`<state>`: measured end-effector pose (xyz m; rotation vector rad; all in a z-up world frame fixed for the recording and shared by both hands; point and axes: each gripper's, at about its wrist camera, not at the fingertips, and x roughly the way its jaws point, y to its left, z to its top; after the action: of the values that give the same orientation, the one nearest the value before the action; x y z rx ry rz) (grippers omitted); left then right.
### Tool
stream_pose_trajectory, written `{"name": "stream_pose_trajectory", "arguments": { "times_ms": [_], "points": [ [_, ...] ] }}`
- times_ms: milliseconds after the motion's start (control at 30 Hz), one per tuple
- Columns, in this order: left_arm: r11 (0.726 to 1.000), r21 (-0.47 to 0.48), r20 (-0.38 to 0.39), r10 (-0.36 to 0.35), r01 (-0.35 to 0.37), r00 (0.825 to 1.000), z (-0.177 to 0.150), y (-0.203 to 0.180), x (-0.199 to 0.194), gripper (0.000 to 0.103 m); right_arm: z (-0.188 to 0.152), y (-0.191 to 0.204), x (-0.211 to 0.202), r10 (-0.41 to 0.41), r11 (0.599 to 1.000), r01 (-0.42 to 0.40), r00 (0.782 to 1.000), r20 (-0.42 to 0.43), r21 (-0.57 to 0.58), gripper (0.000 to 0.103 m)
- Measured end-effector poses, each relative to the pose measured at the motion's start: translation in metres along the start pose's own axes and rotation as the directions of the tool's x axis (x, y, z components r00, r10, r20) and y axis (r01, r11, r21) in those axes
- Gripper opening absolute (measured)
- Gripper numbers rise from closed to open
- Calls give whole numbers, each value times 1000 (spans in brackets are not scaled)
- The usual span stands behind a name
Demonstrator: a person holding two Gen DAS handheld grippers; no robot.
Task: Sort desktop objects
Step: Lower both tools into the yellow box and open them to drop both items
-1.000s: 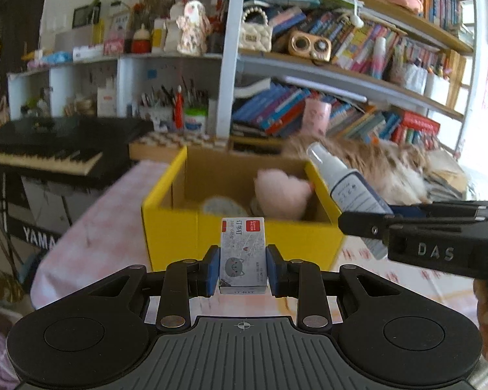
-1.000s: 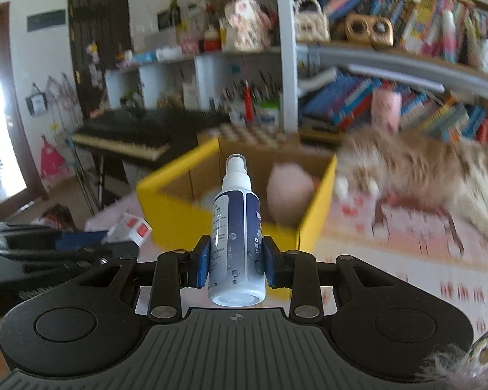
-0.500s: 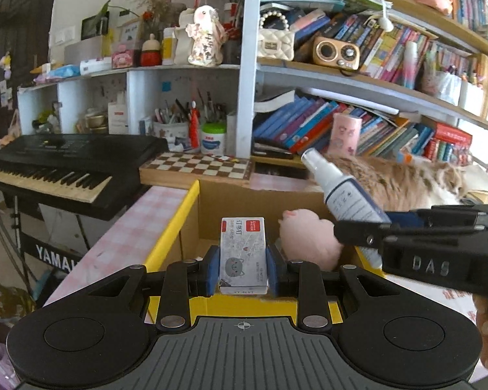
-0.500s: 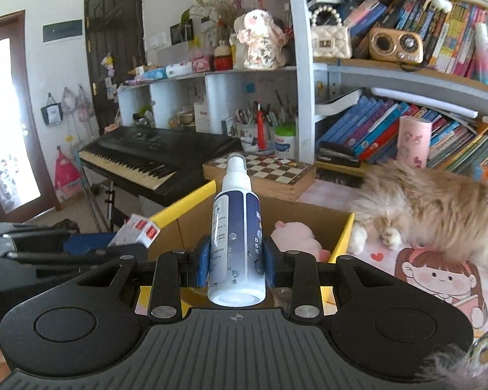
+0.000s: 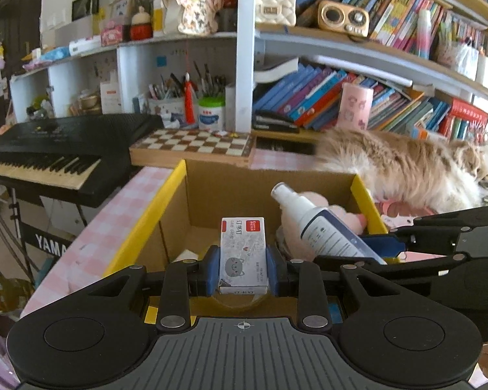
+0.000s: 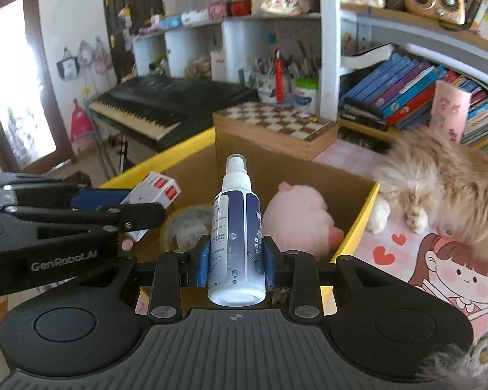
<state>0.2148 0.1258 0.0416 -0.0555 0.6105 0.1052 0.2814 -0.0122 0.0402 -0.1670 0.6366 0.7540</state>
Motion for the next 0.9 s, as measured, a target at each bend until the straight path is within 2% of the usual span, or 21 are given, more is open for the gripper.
{"name": "stream_pose_trajectory", "arguments": {
  "times_ms": [167, 367, 667, 767, 900],
  "points": [
    [1000, 9, -39, 3, -2, 999, -1, -4, 18, 28, -5, -7, 13, 25, 999, -27, 997, -67, -30, 30],
    [1000, 16, -98, 9, -7, 995, -6, -8, 37, 28, -7, -4, 20, 51, 989, -65, 994, -101, -133, 30],
    [1000, -15, -106, 1, -2, 994, -7, -6, 40, 29, -7, -5, 23, 80, 982, -99, 990, -120, -162, 30],
    [1000, -1, -99, -1, 1, 995, -6, -9, 38, 31, -8, -3, 22, 72, 983, -91, 990, -119, -160, 30],
    [1000, 17, -79, 16, -15, 997, -5, -9, 32, 46, -11, -3, 16, 56, 987, -70, 993, -99, -148, 28]
  ]
}}
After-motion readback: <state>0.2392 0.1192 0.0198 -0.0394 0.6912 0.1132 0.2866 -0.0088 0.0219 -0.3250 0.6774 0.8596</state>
